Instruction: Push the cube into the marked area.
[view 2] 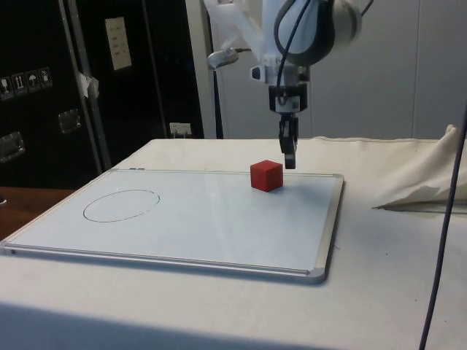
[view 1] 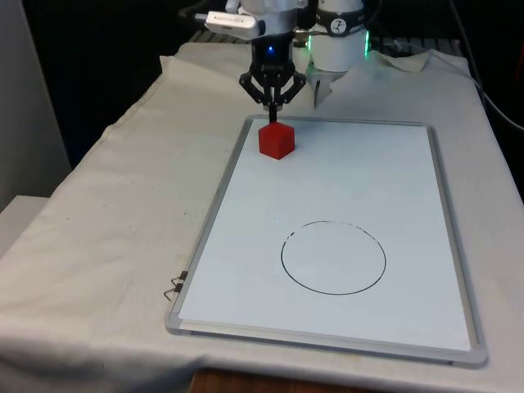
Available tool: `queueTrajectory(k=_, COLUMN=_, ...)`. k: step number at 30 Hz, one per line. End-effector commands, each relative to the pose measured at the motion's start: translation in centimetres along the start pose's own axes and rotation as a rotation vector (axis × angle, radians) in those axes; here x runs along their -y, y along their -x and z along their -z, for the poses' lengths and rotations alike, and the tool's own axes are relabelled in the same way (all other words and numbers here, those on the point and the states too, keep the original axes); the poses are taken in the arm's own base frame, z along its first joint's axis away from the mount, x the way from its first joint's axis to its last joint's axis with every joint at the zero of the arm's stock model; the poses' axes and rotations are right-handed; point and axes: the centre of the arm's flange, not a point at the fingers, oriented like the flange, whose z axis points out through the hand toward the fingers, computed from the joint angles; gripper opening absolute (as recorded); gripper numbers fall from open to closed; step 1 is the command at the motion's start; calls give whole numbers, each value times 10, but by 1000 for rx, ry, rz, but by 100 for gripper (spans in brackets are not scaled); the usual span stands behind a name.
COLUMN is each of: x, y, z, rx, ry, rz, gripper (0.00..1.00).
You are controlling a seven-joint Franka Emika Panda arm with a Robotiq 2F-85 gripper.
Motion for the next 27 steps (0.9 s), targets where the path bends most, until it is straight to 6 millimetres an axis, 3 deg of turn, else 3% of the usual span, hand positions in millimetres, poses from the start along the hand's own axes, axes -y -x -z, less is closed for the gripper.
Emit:
queueTrajectory(k=1, x=4, y=-3, z=-1, rx=-11, ry=0, rz=-1, gripper=0)
queueTrajectory(k=12, x=10, y=-11, z=-10, rx=-5, ry=16, rz=9, gripper=0)
queueTrajectory(k=17, x=18, y=-27, z=-16, rx=-23, ry=25, rz=12, gripper=0)
queueTrajectory(k=27, x=1, y=-46, z=-29, rx=-10, ry=65, rz=18, gripper=0)
